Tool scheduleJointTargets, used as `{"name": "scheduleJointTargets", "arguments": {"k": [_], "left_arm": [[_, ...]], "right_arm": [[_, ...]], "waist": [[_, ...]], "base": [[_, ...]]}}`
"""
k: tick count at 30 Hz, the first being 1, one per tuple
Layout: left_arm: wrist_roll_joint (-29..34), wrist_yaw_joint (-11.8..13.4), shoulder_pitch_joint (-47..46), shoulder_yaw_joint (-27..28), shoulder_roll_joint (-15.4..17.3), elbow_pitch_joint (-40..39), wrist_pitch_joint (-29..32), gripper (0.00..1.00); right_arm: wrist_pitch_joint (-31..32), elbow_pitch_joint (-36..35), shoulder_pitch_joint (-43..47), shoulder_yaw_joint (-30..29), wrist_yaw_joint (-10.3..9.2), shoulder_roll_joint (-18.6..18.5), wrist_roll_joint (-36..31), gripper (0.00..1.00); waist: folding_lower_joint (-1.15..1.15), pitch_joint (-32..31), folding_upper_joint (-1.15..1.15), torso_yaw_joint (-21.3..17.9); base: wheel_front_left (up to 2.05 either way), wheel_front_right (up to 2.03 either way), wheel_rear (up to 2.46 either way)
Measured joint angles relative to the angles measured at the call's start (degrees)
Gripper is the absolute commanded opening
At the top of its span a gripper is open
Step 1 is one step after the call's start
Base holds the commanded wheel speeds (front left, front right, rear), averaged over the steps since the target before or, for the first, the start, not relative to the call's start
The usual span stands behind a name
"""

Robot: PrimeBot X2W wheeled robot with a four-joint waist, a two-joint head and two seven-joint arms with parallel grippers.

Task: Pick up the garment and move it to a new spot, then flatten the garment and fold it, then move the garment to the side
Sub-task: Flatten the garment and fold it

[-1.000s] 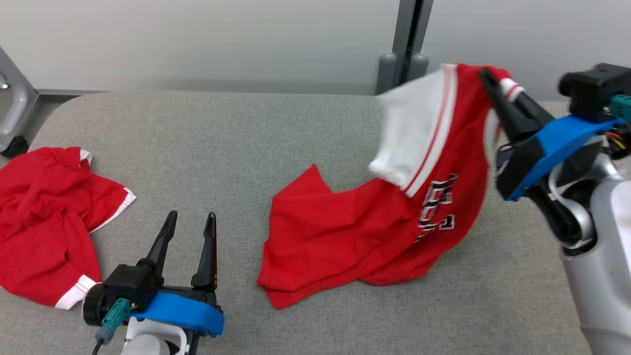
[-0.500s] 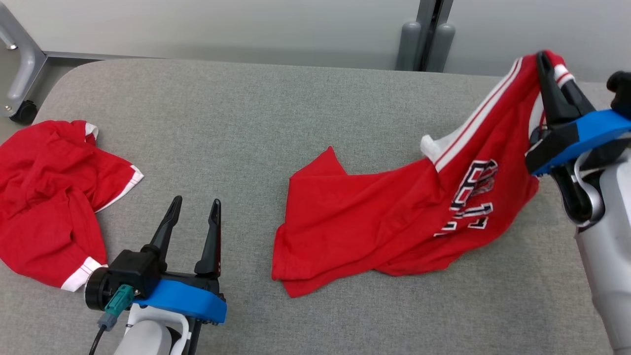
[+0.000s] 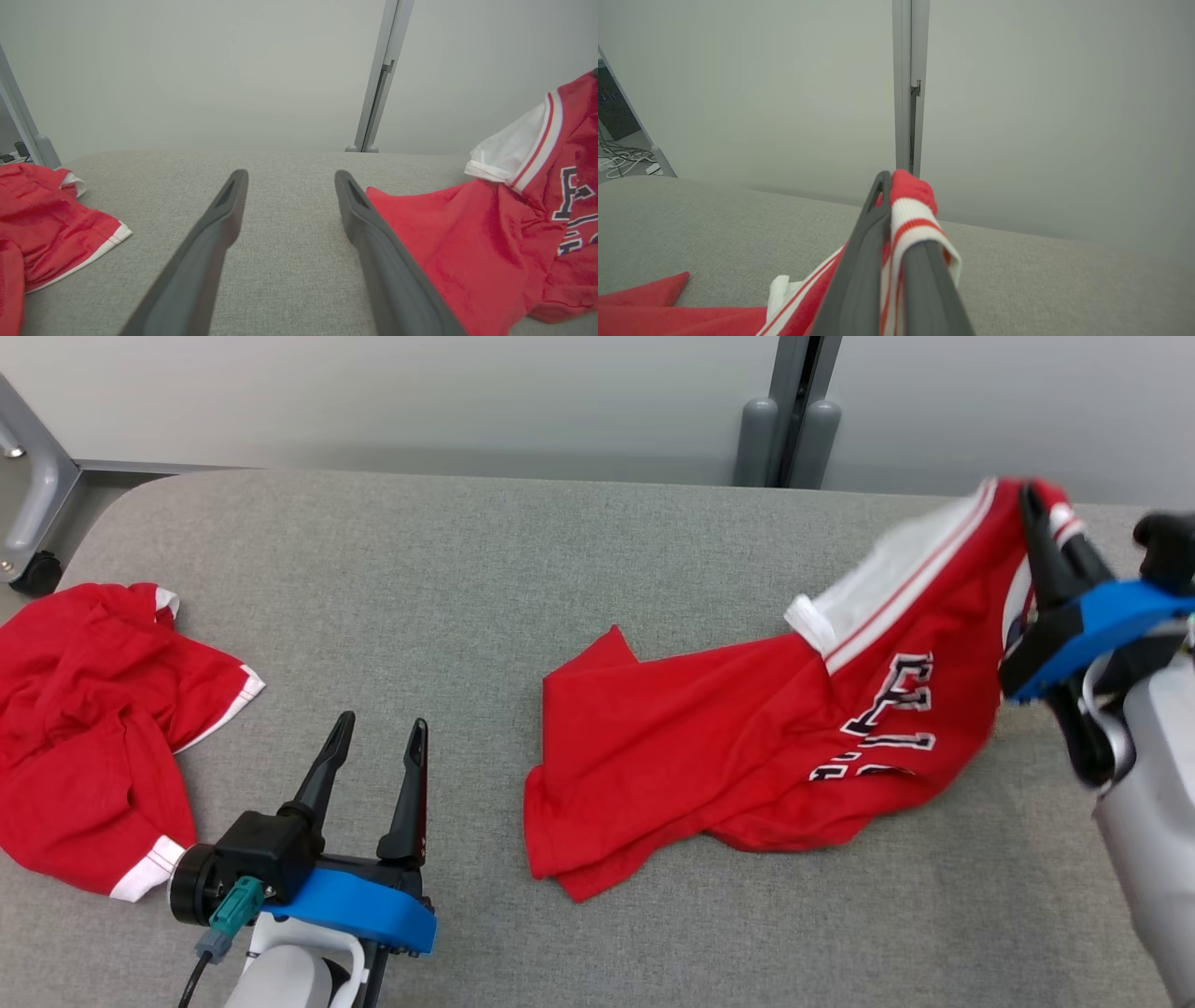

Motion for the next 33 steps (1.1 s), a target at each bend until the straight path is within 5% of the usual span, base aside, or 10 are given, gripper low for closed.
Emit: {"name": "scheduleJointTargets", "arguments": {"k": [8,17,24,25,26,33], "left_arm": [[-0.4,0.3,0.9,0.5,0.8,0.1,0.0,1.0],[-0.9,1.1,1.9,0.5,1.1,-0.9,0.0,1.0],[-1.2,1.6,2.3,0.8,1.5,-1.3,0.1,1.0],[-1.3,1.6,2.3,0.8,1.5,-1.3,0.1,1.0],[-1.5,1.6,2.3,0.8,1.5,-1.4,0.1,1.0],[-1.7,1.8,2.8,0.8,1.3,-1.1,0.1,1.0]], "right_arm": [[3.0,-1.1,11.2,6.3,0.0,-0.5,9.5,0.0],[7.1,-15.3,24.4,15.9,0.0,-9.3,16.2,0.0],[11.7,-20.8,31.0,16.6,0.0,-13.0,16.1,0.0],[12.2,-21.2,31.6,16.2,0.0,-13.3,15.9,0.39],[12.3,-21.6,32.3,15.4,0.0,-13.5,15.5,1.0],[10.7,-25.4,37.5,7.0,0.0,-10.6,11.6,1.0]], "waist": [[0.0,-1.1,0.0,-1.2],[-0.01,-2.5,0.0,-3.8],[-0.01,-2.9,0.0,-5.6],[-0.01,-2.9,0.0,-5.7],[-0.01,-3.0,0.0,-5.9],[-0.01,-4.0,0.0,-6.2]], "base": [[0.0,0.0,0.0],[0.0,0.0,0.0],[0.0,0.0,0.0],[0.0,0.0,0.0],[0.0,0.0,0.0],[0.0,0.0,0.0]]}}
